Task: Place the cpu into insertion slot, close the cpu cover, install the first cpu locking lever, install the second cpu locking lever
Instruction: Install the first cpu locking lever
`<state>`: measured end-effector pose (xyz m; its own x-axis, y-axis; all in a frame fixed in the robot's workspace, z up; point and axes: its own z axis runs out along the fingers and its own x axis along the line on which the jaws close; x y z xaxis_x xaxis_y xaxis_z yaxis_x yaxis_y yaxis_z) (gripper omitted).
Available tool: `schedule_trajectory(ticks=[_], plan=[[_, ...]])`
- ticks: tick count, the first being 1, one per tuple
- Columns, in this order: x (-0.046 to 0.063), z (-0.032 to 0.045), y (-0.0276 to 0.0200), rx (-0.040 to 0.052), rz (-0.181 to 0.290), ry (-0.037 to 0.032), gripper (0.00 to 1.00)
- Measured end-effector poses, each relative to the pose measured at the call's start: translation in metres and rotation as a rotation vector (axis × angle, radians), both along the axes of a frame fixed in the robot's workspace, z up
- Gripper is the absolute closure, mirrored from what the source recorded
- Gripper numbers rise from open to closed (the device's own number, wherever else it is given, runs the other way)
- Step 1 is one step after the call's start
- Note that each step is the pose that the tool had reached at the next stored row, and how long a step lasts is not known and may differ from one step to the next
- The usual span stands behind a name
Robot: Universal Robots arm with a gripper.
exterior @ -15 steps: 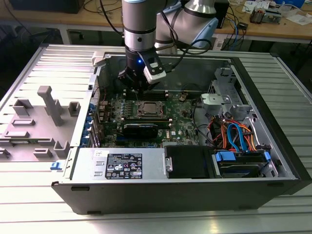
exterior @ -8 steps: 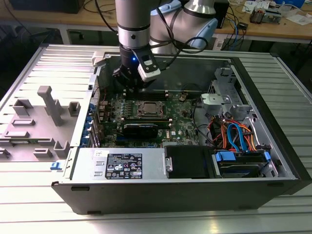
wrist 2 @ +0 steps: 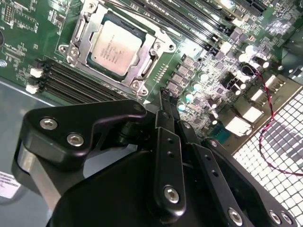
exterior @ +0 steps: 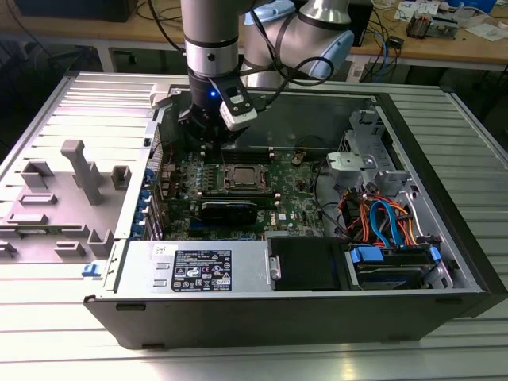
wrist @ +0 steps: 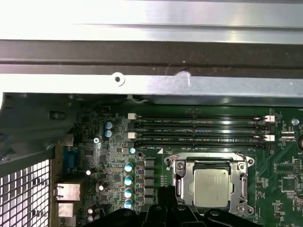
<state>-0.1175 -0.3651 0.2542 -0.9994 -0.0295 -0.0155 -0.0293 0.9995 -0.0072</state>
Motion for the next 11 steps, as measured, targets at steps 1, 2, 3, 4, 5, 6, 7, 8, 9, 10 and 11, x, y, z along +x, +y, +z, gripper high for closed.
schedule_trajectory(ticks=[1, 2, 3, 4, 5, 6, 7, 8, 9, 10, 11], plan=[[-0.001, 0.0000, 0.0000, 0.0000, 0.007, 0.0003, 0.89], [-0.002, 0.0000, 0.0001, 0.0000, 0.011, 0.0004, 0.89], [-0.004, 0.0000, 0.0005, 0.0000, 0.013, 0.0005, 0.89], [-0.005, 0.0000, 0.0008, 0.0000, 0.014, 0.0005, 0.89], [-0.006, 0.0000, 0.0013, -0.0001, 0.016, 0.0005, 0.89], [-0.007, 0.0001, 0.0027, -0.0002, 0.017, 0.0005, 0.89], [-0.007, 0.0000, 0.0058, -0.0001, 0.018, 0.0005, 0.89], [-0.007, 0.0000, 0.0099, 0.0001, 0.018, 0.0004, 0.89], [-0.007, 0.0000, 0.0127, 0.0000, 0.019, 0.0004, 0.89], [-0.008, 0.0000, 0.0162, 0.0000, 0.020, 0.0005, 0.89], [-0.009, 0.0000, 0.0188, -0.0001, 0.021, 0.0005, 0.89]])
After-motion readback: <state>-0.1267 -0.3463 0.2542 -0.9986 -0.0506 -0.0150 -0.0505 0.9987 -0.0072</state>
